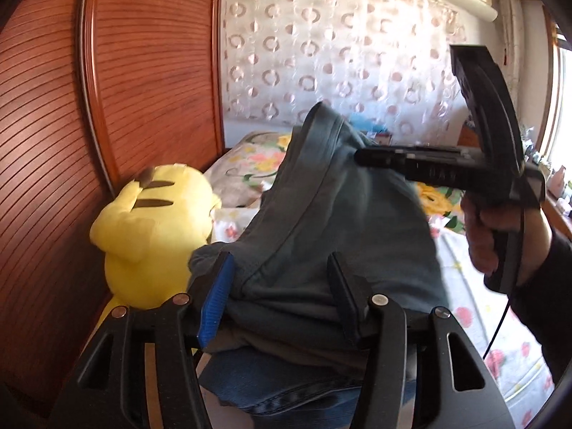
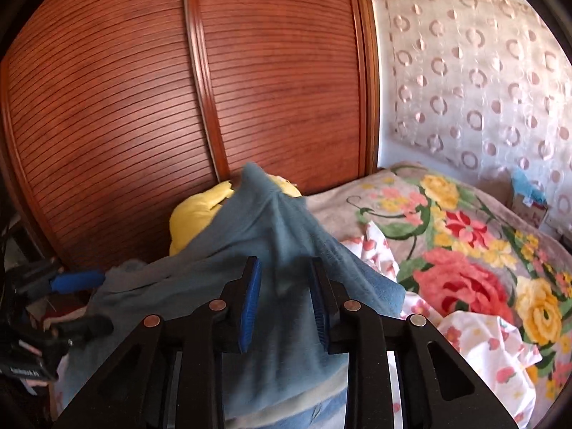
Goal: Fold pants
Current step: 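Lower the shorts onto the folded jeans stack and open both grippers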
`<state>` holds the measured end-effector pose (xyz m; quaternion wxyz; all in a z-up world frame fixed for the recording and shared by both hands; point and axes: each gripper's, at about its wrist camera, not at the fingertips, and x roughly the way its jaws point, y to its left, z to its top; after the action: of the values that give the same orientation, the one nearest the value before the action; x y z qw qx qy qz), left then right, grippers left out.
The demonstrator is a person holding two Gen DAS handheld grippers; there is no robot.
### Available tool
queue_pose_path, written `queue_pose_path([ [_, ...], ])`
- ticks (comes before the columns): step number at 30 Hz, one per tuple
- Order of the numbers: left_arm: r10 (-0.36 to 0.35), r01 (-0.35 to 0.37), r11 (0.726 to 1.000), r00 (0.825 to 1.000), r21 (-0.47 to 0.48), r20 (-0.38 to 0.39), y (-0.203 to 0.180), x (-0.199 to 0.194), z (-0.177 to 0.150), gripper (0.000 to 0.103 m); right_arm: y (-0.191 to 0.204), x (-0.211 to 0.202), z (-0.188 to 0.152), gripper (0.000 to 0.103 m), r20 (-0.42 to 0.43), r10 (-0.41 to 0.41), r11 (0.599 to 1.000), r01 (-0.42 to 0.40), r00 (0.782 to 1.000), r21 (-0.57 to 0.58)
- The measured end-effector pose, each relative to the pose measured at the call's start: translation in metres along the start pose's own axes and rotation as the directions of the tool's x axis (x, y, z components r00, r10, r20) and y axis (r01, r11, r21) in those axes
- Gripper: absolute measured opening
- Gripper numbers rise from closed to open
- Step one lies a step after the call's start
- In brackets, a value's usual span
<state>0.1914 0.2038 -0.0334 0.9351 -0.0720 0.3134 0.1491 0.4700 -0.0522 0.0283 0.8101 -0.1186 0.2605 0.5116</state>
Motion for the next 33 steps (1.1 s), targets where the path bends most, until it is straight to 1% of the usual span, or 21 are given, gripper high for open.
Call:
queue_pose_path([
  [3, 0.002, -0.002, 1.000, 1.000, -0.011, -0.020, 0.006, 0.006, -0.004, 0.058, -0.007, 0.012, 0.000, 0.028, -0.027, -0.007, 1.000, 0.007, 1.000, 0.019],
  [6, -0.004, 0.003, 1.000, 1.000, -0.014, -0.022, 0.008, 0.007, -0.005, 0.059, -0.005, 0.014, 0.000, 0.028, -0.017, -0.001, 1.000, 0.002, 1.000, 0.029],
  [8, -0.004, 0.003, 1.000, 1.000, -0.008, -0.017, 0.007, 0.005, -0.004, 0.059, 0.000, 0.010, -0.001, 0.028, -0.010, -0.003, 0.999, 0.004, 1.000, 0.042],
  [9, -0.002, 0.002, 1.000, 1.000, -0.004, -0.017, 0.006, 0.006, -0.004, 0.059, 0.007, 0.014, 0.001, 0.028, -0.007, -0.010, 0.999, 0.010, 1.000, 0.046],
  [11, 0.002, -0.002, 1.000, 1.000, 0.000, -0.018, 0.008, 0.006, -0.003, 0.059, 0.014, 0.007, 0.003, 0.028, 0.003, -0.022, 0.999, 0.022, 1.000, 0.047],
  [15, -0.003, 0.003, 1.000, 1.000, -0.003, -0.017, 0.009, 0.004, -0.003, 0.059, 0.035, -0.001, -0.008, 0.028, 0.017, -0.031, 0.999, 0.030, 0.999, 0.034],
  [17, -0.006, 0.006, 1.000, 1.000, -0.012, -0.019, 0.010, 0.002, -0.003, 0.061, 0.045, -0.006, -0.011, 0.029, 0.021, -0.033, 0.999, 0.033, 0.999, 0.027],
  [18, -0.008, 0.008, 1.000, 1.000, -0.017, -0.020, 0.011, 0.002, -0.003, 0.063, 0.048, -0.008, -0.015, 0.031, 0.021, -0.031, 0.999, 0.030, 0.999, 0.026],
  [19, -0.010, 0.010, 1.000, 1.000, -0.019, -0.021, 0.012, 0.001, -0.003, 0.066, 0.052, -0.011, -0.017, 0.032, 0.024, -0.032, 0.999, 0.032, 0.999, 0.025],
  [20, -0.008, 0.007, 1.000, 1.000, -0.020, -0.018, 0.013, 0.000, -0.003, 0.076, 0.055, -0.013, -0.018, 0.035, 0.026, -0.038, 0.999, 0.038, 0.999, 0.024],
  [21, -0.007, 0.007, 1.000, 1.000, -0.019, -0.010, 0.013, -0.002, -0.004, 0.080, 0.056, -0.016, -0.020, 0.036, 0.029, -0.042, 0.999, 0.041, 0.999, 0.026],
  [24, -0.006, 0.005, 1.000, 1.000, -0.010, -0.011, 0.012, -0.005, -0.004, 0.080, 0.060, -0.022, -0.024, 0.041, 0.034, -0.048, 0.998, 0.047, 0.998, 0.041],
  [25, -0.006, 0.006, 1.000, 1.000, -0.009, -0.014, 0.013, -0.006, -0.004, 0.082, 0.061, -0.024, -0.026, 0.042, 0.035, -0.052, 0.998, 0.050, 0.998, 0.044],
  [26, -0.009, 0.009, 1.000, 1.000, -0.009, -0.014, 0.013, -0.007, -0.005, 0.088, 0.060, -0.025, -0.027, 0.043, 0.036, -0.054, 0.998, 0.052, 0.998, 0.045],
  [27, -0.011, 0.011, 1.000, 1.000, -0.009, -0.011, 0.012, -0.007, -0.005, 0.090, 0.061, -0.027, -0.028, 0.046, 0.035, -0.055, 0.998, 0.054, 0.998, 0.046],
  [30, 0.004, -0.004, 1.000, 1.000, -0.003, -0.016, 0.012, -0.008, -0.007, 0.090, 0.063, -0.031, -0.032, 0.053, 0.034, -0.072, 0.996, 0.071, 0.997, 0.049],
  [33, -0.006, 0.006, 1.000, 1.000, -0.004, -0.019, 0.012, -0.009, -0.008, 0.090, 0.065, -0.034, -0.033, 0.058, 0.033, -0.076, 0.996, 0.074, 0.997, 0.053],
])
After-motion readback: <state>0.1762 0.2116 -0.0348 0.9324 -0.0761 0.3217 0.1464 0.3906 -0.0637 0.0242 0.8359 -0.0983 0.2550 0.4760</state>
